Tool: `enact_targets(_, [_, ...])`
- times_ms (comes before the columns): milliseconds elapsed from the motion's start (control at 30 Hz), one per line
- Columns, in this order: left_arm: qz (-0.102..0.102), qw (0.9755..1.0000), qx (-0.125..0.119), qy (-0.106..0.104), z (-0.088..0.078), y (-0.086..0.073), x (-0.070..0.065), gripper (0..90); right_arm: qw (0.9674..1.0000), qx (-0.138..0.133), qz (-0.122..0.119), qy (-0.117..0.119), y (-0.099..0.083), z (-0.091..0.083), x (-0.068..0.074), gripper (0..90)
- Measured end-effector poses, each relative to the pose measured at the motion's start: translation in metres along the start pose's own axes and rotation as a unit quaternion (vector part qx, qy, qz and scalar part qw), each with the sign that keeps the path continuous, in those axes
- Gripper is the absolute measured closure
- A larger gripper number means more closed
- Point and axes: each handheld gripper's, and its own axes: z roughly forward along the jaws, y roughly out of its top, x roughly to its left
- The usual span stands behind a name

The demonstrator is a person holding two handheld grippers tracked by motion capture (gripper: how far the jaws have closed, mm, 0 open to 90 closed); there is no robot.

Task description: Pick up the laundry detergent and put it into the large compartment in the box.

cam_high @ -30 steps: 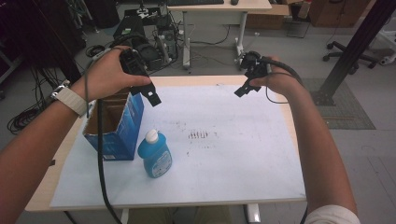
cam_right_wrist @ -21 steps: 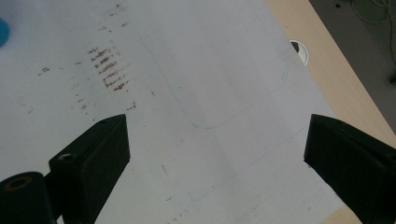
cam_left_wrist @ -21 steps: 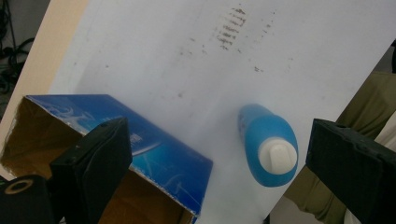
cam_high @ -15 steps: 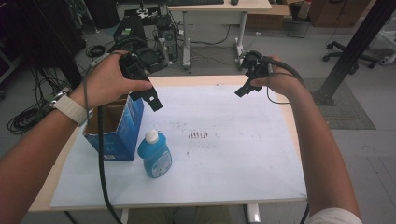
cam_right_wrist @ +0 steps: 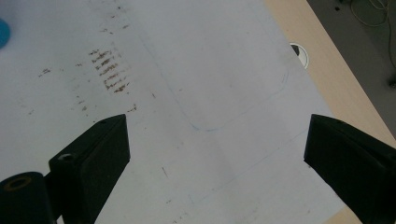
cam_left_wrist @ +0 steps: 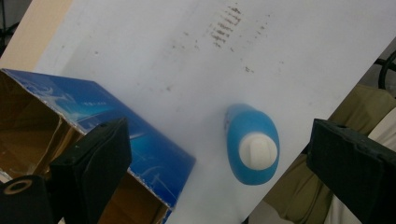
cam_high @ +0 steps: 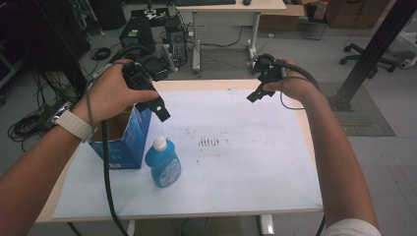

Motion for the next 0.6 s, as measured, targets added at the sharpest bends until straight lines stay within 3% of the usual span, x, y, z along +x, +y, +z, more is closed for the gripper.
enact_targets(233, [-0.019, 0.9998, -0.009, -0.007, -0.001, -0.007, -0.003, 7.2, 1.0000, -0.002, -0.001, 0.000, 0.000, 0.000, 0.001, 7.1])
enact_targets(433, [-0.022, 0.9998, -0.001, -0.002, 0.002, -0.012, -0.007, 7.2, 1.0000, -0.002, -0.004, 0.001, 0.002, 0.002, 0.001, 7.1])
enact_targets(600, [-0.037, 0.9993, -0.005, 0.001, 0.005, -0.015, -0.010, 7.1, 1.0000, -0.004, -0.006, 0.002, 0.003, 0.003, 0.003, 7.1])
